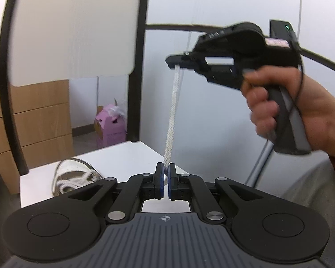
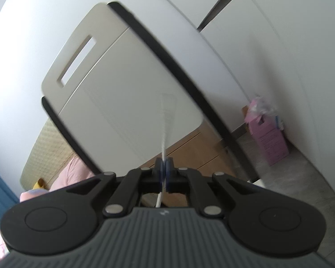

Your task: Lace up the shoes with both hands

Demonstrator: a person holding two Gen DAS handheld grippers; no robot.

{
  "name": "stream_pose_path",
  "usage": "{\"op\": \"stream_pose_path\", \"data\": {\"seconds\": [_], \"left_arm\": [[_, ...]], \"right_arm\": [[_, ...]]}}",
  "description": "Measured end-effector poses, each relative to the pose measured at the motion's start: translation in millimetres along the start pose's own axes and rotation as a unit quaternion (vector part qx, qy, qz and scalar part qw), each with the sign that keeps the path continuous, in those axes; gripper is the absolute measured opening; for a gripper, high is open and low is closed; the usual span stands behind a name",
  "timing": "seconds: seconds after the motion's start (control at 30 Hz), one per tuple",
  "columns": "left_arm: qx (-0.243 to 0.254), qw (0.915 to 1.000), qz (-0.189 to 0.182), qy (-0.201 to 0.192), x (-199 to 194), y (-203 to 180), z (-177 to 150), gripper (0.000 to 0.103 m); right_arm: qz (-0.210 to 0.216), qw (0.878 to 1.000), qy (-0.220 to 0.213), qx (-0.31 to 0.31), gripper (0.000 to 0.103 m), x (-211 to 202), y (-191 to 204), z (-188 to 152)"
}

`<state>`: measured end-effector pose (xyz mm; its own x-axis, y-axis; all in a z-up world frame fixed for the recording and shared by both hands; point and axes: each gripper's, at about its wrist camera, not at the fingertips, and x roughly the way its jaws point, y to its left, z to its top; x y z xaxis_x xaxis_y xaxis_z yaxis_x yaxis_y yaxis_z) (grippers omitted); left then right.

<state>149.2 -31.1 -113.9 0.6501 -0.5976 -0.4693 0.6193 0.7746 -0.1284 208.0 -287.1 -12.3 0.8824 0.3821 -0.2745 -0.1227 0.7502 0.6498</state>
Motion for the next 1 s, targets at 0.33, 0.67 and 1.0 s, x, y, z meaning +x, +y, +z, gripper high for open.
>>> {"op": "stream_pose_path", "data": {"seconds": [0.33, 0.67, 1.0], "left_arm": [[0.02, 0.9994, -0.015, 0.022, 1.5, -11.4, -11.1, 0.004], [0.019, 0.9994, 0.016, 0.026, -0.9, -8.3, -11.9, 0.034], [0.015, 0.9973, 0.069, -0.022, -57.6, 13.0, -25.5, 0.059]], "right_arm": [[-0.02, 0.999, -0.047, 0.007, 0.003, -14.7, -18.2, 9.0], [-0.038, 0.992, -0.06, -0.105, 0.003, -13.8, 11.1, 6.5], [0.011, 0.955, 0.03, -0.293, 0.003, 22.3, 69.0, -37.5]]}}
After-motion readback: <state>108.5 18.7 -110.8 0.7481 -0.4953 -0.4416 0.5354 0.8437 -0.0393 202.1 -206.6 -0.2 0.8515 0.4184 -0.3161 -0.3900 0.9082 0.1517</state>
